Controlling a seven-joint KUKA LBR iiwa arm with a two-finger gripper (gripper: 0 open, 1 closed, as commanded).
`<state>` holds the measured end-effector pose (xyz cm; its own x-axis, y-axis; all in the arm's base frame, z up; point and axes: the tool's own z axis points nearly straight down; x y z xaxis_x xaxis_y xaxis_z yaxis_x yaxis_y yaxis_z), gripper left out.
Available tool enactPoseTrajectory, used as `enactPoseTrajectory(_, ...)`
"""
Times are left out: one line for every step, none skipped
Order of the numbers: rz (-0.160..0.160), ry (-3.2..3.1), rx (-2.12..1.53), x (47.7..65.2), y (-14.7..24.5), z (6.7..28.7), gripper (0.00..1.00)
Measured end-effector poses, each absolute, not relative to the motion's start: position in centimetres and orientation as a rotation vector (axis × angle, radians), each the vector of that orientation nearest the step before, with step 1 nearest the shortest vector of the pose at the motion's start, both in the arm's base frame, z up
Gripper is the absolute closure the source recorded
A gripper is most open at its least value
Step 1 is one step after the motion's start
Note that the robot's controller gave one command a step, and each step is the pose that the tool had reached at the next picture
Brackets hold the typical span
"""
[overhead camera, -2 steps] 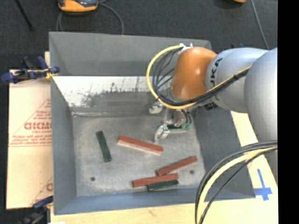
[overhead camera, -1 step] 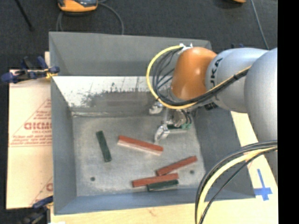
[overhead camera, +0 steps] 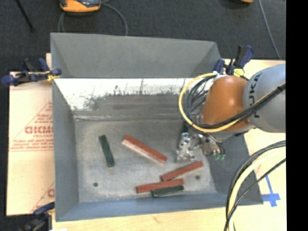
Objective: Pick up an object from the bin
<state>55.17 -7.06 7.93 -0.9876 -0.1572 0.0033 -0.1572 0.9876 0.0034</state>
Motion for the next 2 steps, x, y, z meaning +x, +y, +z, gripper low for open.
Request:
enactPoseTrajectory(0.003, -3.162, 0.250, 55.77, -7.09, 7.84, 0.00)
enactPoseTrajectory(0.003, -3.160, 0.249, 55.71, -7.10, 7.82, 0.00)
